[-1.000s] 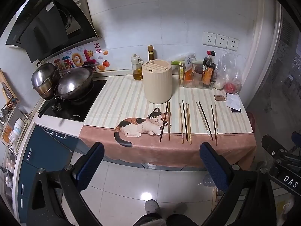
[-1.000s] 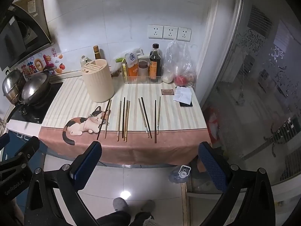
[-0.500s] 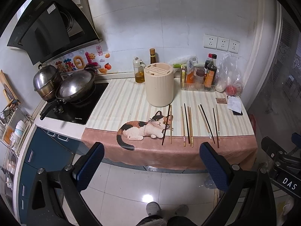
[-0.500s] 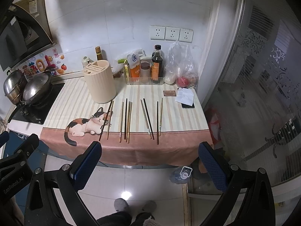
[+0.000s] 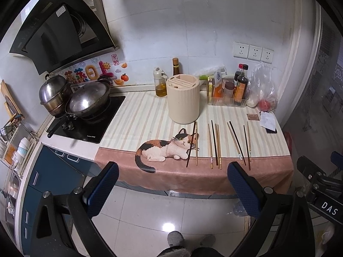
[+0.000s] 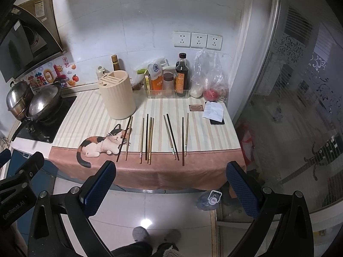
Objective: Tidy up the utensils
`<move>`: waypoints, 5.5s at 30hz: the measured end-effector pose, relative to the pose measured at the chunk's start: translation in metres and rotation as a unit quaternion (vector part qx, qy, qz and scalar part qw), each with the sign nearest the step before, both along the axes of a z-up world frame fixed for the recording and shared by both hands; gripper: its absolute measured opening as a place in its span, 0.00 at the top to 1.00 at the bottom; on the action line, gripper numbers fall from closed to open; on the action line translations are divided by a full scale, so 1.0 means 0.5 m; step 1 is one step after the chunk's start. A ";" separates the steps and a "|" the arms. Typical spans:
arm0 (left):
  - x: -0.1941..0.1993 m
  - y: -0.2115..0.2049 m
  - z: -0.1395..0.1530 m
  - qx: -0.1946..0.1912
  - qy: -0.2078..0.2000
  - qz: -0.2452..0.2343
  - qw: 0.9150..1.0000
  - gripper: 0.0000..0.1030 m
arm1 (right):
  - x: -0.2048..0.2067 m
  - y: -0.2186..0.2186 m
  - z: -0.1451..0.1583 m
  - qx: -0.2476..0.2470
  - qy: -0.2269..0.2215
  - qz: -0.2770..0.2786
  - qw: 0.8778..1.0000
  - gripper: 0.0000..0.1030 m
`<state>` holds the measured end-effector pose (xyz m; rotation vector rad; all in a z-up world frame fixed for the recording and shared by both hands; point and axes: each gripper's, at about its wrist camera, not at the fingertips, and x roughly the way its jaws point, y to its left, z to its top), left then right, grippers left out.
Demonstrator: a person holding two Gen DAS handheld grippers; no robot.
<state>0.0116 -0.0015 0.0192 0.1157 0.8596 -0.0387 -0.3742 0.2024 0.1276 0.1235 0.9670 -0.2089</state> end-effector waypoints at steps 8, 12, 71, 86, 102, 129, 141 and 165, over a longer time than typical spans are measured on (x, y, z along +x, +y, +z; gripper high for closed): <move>-0.010 0.006 -0.003 0.000 -0.002 -0.002 1.000 0.00 | 0.002 0.002 0.008 0.000 -0.003 0.000 1.000 0.00; -0.002 0.003 0.009 -0.003 -0.004 -0.002 1.000 0.00 | 0.003 0.002 0.012 0.000 -0.004 0.000 1.000 0.00; 0.234 0.034 -0.176 0.046 -0.018 -0.012 0.999 0.00 | 0.191 -0.018 -0.162 0.043 0.027 -0.058 0.997 0.35; 0.533 -0.065 -0.595 0.024 0.235 0.000 0.972 0.35 | 0.526 -0.122 -0.612 0.204 0.191 0.001 0.960 0.72; 0.580 -0.103 -0.711 0.026 0.289 -0.008 0.957 0.81 | 0.707 -0.056 -0.814 0.252 0.273 0.036 0.928 0.73; 0.407 0.147 -0.653 0.008 0.297 -0.005 0.955 0.95 | 0.689 0.014 -0.814 0.100 0.360 0.073 0.925 0.93; 0.327 0.290 -0.627 0.020 0.299 0.012 0.954 0.96 | 0.712 0.052 -0.814 0.103 0.371 0.092 0.918 0.94; 0.097 0.461 -0.557 0.014 0.299 0.002 0.954 0.97 | 0.686 0.092 -0.805 0.065 0.375 0.128 0.916 0.93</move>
